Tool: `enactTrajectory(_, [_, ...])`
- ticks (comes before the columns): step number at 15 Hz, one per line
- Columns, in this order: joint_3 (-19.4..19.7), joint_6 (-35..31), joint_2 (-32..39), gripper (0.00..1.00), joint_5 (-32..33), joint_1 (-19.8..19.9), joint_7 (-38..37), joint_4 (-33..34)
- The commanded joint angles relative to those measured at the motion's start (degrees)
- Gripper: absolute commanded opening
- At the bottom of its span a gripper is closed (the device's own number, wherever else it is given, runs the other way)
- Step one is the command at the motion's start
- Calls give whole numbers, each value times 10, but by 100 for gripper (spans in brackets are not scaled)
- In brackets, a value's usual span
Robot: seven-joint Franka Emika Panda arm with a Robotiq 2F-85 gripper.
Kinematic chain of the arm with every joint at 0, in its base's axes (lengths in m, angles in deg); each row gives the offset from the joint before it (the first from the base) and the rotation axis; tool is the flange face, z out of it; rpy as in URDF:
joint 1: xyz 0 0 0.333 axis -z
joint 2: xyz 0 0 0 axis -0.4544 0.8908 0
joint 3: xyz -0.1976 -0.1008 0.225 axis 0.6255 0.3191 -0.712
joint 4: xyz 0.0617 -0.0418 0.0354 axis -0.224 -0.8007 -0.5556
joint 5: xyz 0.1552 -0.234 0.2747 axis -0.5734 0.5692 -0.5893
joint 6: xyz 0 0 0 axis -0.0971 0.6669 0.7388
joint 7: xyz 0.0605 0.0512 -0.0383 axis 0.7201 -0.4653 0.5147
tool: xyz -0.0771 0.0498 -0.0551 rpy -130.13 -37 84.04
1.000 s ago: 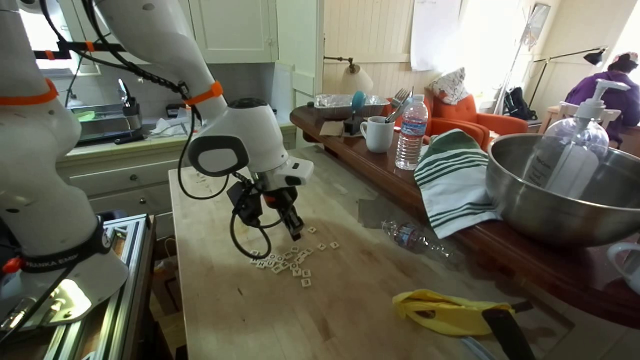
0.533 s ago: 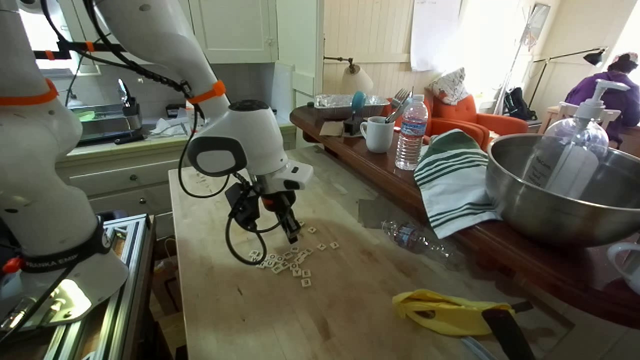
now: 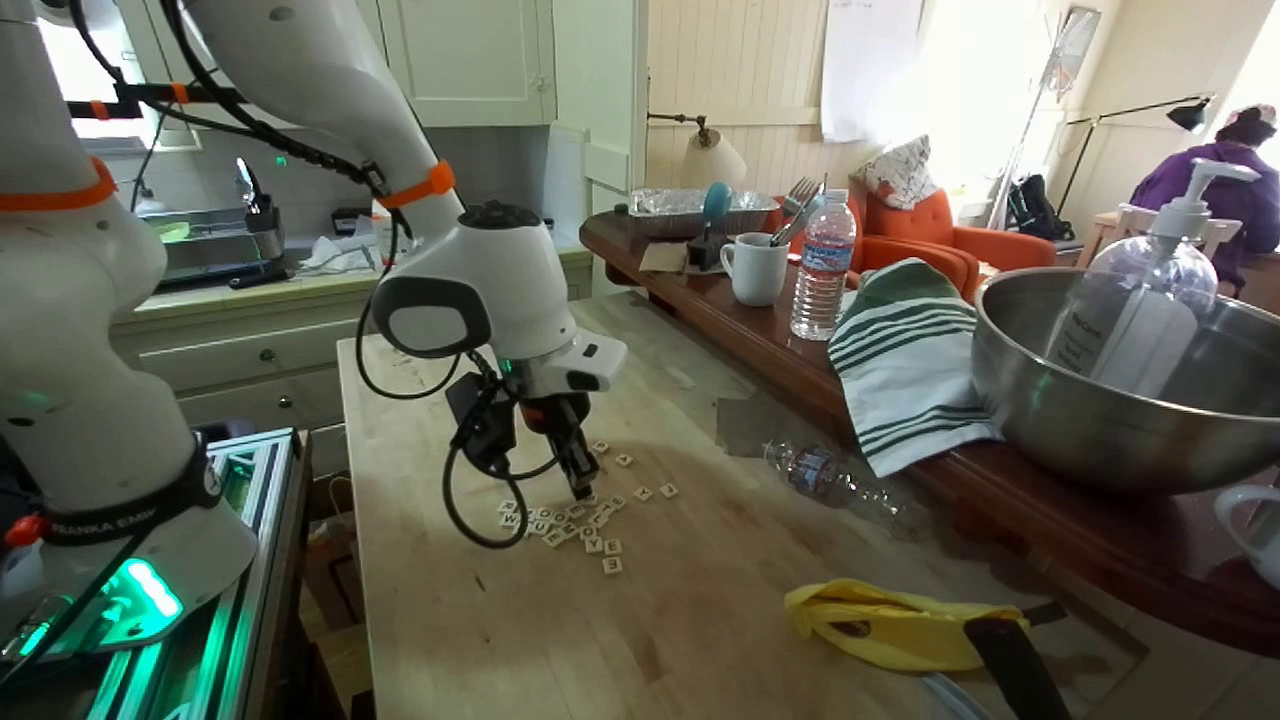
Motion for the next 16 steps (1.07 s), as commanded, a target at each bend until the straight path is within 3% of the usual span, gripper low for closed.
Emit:
enactTrajectory(1, [25, -14, 1, 40, 45, -4, -25, -4])
enactTrajectory(2, [9, -2, 0, 47, 13, 0, -3, 0])
enactTrajectory(3, [12, -2, 0, 30, 17, 0, -5, 0])
enactTrajectory(6, [10, -2, 0, 48, 16, 0, -5, 0])
enactTrajectory(12, [10, -2, 0, 47, 16, 0, -5, 0])
enactTrajectory(13, [2, -1, -5, 72, 2, 2, 9, -1])
enactTrajectory(14, [-3, -1, -7, 73, -8, 3, 17, 0])
enactTrajectory(16, [-8, -2, -4, 86, -18, 4, 24, 6])
